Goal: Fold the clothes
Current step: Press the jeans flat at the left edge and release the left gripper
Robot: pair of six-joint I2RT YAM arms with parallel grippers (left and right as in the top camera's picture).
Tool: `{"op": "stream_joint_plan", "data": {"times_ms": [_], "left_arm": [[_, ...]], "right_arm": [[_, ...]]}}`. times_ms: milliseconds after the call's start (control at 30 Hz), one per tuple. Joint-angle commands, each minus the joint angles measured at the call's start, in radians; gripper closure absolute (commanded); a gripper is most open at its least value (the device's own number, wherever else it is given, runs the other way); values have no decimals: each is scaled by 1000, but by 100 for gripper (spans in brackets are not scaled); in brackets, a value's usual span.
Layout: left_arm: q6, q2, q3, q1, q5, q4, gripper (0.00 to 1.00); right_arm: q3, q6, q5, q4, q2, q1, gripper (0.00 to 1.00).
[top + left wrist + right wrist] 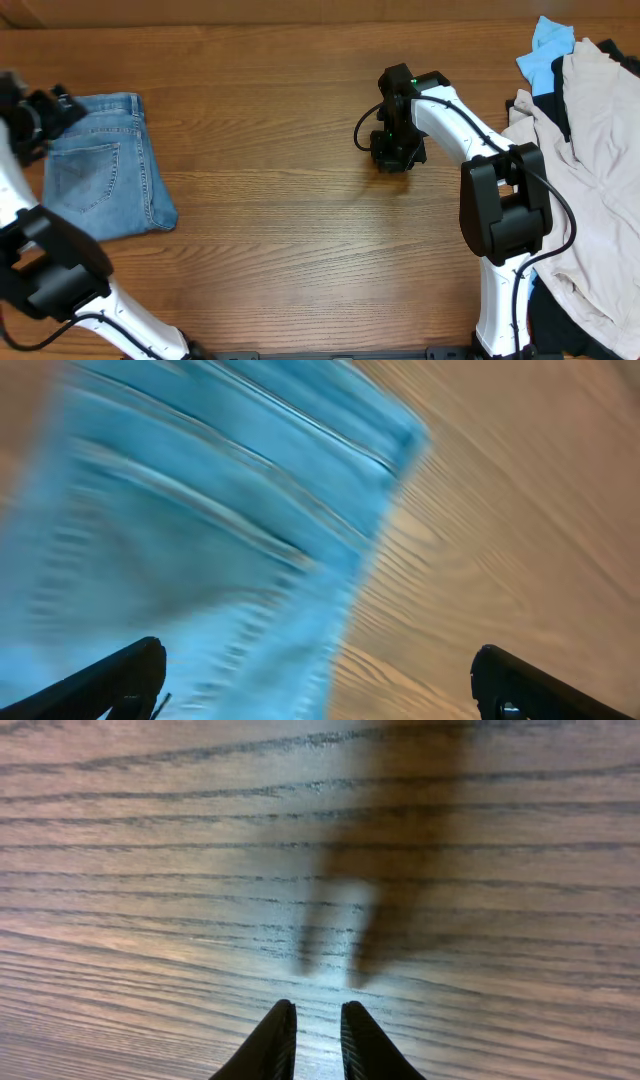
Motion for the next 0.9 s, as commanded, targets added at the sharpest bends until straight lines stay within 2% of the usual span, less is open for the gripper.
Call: {"op": "stream_joint_plan", "data": {"times_ms": [0, 133, 333, 567, 667, 867], "left_arm": [[6, -20, -92, -116, 50, -18, 0], [-2, -20, -236, -226, -7, 4, 4], [-91, -20, -453, -279, -154, 102, 0], [-100, -20, -504, -201, -297, 311, 0], [-86, -20, -504, -158, -296, 382, 1], [-15, -20, -500, -64, -300, 413, 2]], "right_arm": [[-3, 0, -5, 2, -10, 4, 81], [-3, 0, -5, -7, -10, 4, 80], [-3, 0, -5, -16, -10, 4, 80], [-3, 1, -5, -31, -10, 4, 80], [-3, 1, -5, -42, -10, 4, 80], [-3, 1, -5, -48, -10, 4, 80]]}}
